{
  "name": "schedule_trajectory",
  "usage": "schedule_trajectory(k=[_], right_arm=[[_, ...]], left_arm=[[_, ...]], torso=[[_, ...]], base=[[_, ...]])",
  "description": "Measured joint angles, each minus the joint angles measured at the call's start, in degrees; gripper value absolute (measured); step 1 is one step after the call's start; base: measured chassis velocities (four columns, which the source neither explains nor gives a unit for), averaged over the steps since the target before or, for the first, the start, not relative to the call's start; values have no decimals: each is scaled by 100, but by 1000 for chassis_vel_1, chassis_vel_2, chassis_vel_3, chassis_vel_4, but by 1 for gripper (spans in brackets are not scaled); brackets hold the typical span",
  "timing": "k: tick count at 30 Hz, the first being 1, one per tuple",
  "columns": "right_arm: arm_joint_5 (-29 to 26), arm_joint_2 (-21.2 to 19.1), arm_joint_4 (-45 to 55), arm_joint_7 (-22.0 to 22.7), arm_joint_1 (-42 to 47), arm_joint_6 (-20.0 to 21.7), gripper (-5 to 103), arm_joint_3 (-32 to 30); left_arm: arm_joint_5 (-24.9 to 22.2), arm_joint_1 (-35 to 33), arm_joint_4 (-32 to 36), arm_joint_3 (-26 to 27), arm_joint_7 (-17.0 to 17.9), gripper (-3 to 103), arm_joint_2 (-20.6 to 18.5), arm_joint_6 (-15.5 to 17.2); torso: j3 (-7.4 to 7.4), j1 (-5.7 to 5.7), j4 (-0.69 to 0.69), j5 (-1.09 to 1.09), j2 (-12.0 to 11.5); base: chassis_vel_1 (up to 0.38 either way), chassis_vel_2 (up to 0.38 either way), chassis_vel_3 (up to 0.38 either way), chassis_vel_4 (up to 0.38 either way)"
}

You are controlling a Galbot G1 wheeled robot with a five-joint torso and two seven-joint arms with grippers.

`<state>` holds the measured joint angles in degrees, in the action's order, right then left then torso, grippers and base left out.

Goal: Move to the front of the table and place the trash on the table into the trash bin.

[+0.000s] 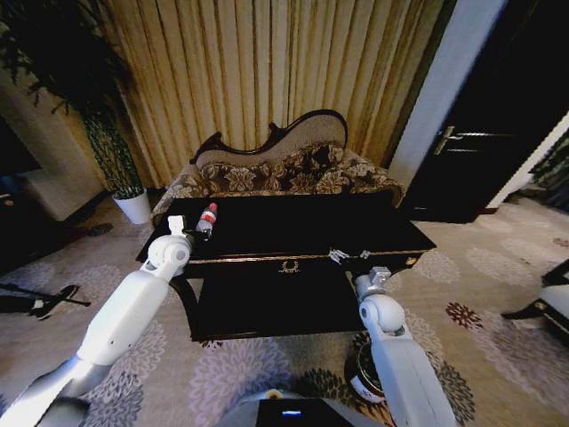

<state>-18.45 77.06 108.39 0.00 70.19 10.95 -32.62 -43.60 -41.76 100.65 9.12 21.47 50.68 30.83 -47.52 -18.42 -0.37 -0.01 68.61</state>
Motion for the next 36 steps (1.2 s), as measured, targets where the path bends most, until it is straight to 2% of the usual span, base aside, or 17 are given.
schedule_trajectory(k=[2,4,7,8,9,10,11,12,13,15,17,18,19,22,25,29,36], right_arm=[[-123,-46,236,0,105,5,100,28],[-169,-66,317,0,137,9,100,50],[-621,-186,788,0,278,58,100,141],[-621,-186,788,0,278,58,100,141],[-812,-220,914,1,304,102,100,149],[-1050,-263,1053,1,332,166,100,155],[-1735,-361,1417,2,399,409,100,163],[-2057,-400,1588,2,427,526,100,168],[-2057,-400,1588,2,427,526,100,168],[-2741,-491,2009,2,472,783,100,177],[-3680,-581,2544,2,500,1180,100,208],[-3680,-581,2544,2,500,1180,100,208],[-3937,-614,2674,2,503,1302,100,221],[-4991,-713,3117,2,496,1797,100,277],[-5220,-729,3233,2,491,1948,100,330],[-5166,-731,3249,2,490,2004,100,418],[-4666,-733,2949,1,314,1865,100,515]], left_arm=[[775,-146,108,50,-871,43,-139,-710],[865,-176,158,64,-1020,43,-169,-847],[1119,-417,481,247,-1692,43,-311,-1518],[1119,-417,481,247,-1692,43,-311,-1518],[1159,-489,545,307,-1809,43,-342,-1666],[1199,-573,615,382,-1941,43,-388,-1826],[1304,-773,769,584,-2207,43,-473,-2063],[1348,-881,847,684,-2316,43,-510,-2170],[1348,-881,847,684,-2316,43,-510,-2170],[1414,-1135,1034,918,-2545,43,-598,-2414],[1494,-1556,1308,1245,-2860,43,-707,-2696],[1494,-1556,1308,1245,-2860,43,-707,-2696],[1516,-1707,1409,1346,-2949,43,-742,-2775],[1544,-2231,1861,1646,-3105,43,-902,-2922],[1546,-2416,2156,1727,-3108,43,-990,-2967],[1548,-2451,2420,1710,-3062,43,-1074,-2954],[1559,-2397,2766,1235,-2737,43,-1087,-2768]], torso=[[0,0,1,-1,0],[1,0,1,0,1],[1,1,-2,0,0],[1,1,-2,0,0],[1,1,-1,0,1],[1,0,-1,0,0],[0,0,-1,0,0],[1,0,-1,0,0],[1,0,-1,0,0],[1,0,0,-1,1],[1,1,1,-1,1],[1,1,1,-1,1],[1,1,1,-1,1],[1,1,1,0,1],[1,1,0,1,1],[1,1,-1,1,1],[0,1,-1,1,1]], base=[[0,0,0,0],[0,0,0,0],[0,0,0,0],[0,0,0,0],[0,0,0,0],[0,0,0,0],[0,0,0,0],[0,0,0,0],[0,0,0,0],[0,0,0,0],[0,0,0,0],[0,0,0,0],[0,0,0,0],[0,0,0,0],[0,0,0,0],[0,0,0,0],[0,0,0,0]])
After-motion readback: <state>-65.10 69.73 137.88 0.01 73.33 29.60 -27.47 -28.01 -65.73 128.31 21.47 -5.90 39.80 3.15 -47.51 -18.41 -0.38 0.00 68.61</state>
